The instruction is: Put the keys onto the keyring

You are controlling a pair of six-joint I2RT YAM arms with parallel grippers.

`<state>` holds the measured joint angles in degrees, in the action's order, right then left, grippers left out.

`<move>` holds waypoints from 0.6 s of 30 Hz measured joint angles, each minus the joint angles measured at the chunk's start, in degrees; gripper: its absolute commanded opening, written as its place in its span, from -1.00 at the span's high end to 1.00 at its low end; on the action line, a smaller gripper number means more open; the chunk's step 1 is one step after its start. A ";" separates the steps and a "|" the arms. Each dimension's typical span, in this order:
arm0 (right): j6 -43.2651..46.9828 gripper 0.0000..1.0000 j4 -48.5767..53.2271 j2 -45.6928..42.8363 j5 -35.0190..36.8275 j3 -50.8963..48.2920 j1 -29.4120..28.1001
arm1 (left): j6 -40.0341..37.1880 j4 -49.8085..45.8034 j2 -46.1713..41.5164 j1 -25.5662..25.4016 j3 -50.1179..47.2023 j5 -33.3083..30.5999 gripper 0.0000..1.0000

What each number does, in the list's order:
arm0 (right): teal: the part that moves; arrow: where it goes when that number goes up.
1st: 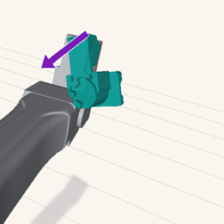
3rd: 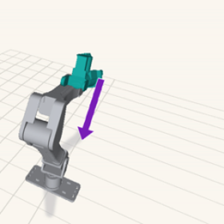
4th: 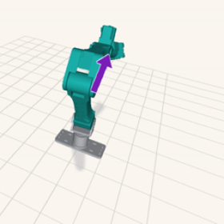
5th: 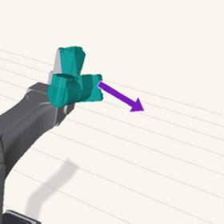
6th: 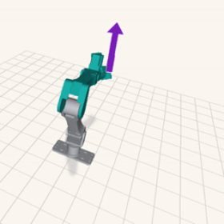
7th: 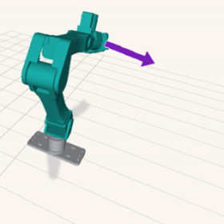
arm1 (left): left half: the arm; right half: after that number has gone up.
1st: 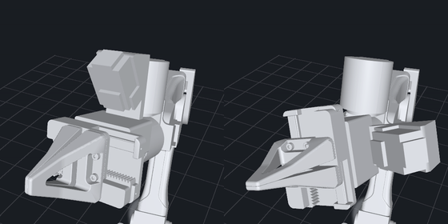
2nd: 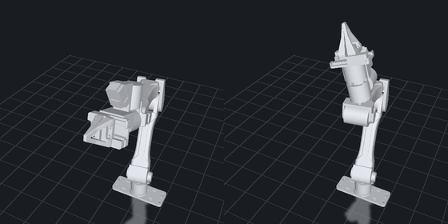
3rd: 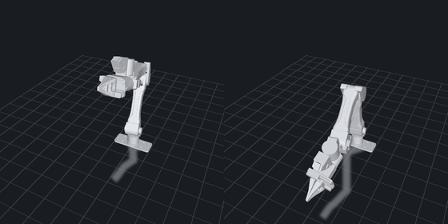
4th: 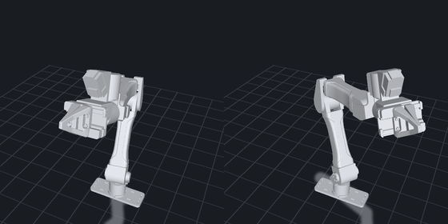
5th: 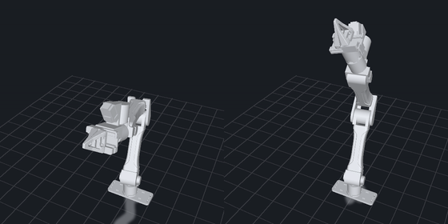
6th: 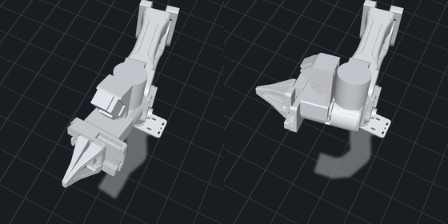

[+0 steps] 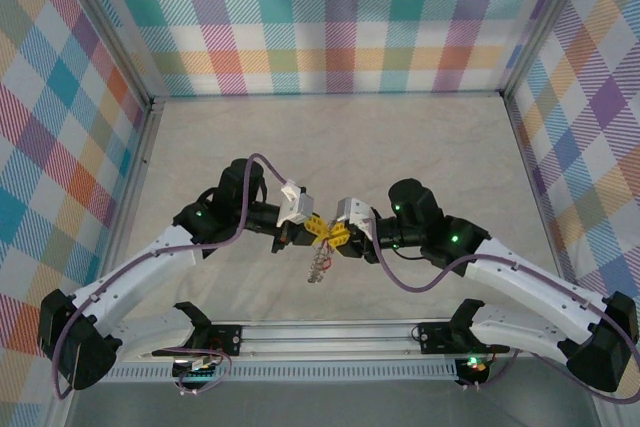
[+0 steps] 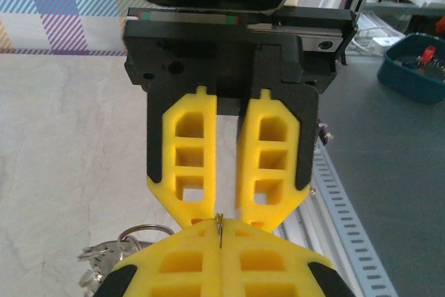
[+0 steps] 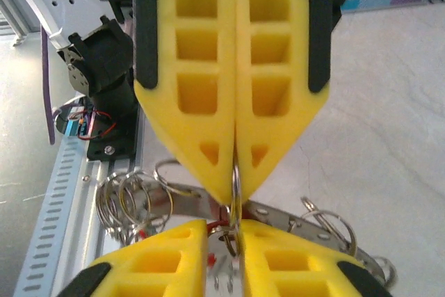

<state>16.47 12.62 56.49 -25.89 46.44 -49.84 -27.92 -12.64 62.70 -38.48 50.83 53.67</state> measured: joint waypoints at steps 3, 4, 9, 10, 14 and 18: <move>-1.29 0.89 -1.99 0.87 -0.94 -0.24 0.28 | 1.92 1.64 -0.20 0.15 -0.87 0.50 1.00; -1.68 0.92 -2.67 1.20 -1.27 -0.37 0.44 | 3.02 2.64 -0.50 0.37 -1.51 0.39 1.00; -4.74 0.61 -5.75 3.67 -2.80 -1.27 0.79 | 8.15 8.81 -2.69 0.92 -6.25 -1.05 1.00; -5.03 0.57 -6.40 4.13 -2.91 -1.44 0.76 | 8.92 9.60 -2.73 0.92 -6.69 -1.40 1.00; -5.68 0.50 -8.52 5.20 -3.08 -1.73 0.76 | 10.82 11.89 -2.71 0.92 -7.21 -2.80 1.00; -5.77 0.49 -9.97 5.14 -2.51 -1.77 0.74 | 11.65 13.86 -3.19 0.90 -7.21 -3.34 1.00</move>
<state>10.70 2.66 61.63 -28.40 44.66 -49.10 -16.27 1.21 59.51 -37.58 43.62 50.33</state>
